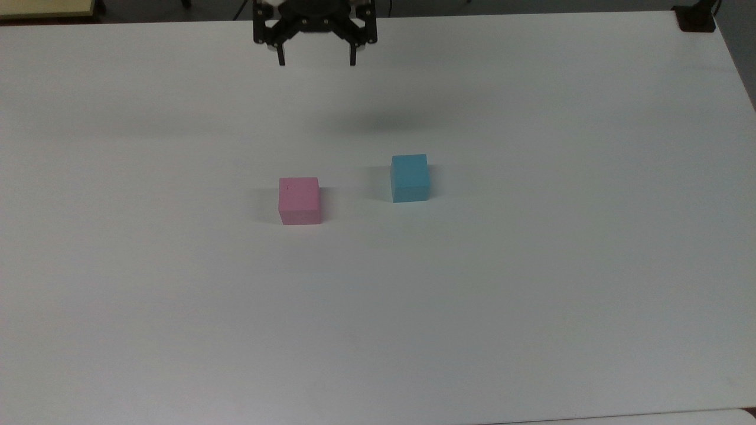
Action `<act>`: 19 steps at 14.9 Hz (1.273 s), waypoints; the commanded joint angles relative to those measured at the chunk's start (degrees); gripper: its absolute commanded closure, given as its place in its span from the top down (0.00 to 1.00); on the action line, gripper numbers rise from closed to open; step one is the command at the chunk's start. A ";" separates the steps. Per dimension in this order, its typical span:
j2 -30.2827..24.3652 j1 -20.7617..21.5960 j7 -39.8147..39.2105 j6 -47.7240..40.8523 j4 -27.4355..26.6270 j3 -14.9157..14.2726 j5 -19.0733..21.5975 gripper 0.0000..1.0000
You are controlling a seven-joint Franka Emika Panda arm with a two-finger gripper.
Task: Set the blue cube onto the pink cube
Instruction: 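Move the open gripper over the blue cube and descend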
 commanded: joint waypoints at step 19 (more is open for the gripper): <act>8.97 6.91 9.94 10.18 -5.60 -0.78 4.36 1.00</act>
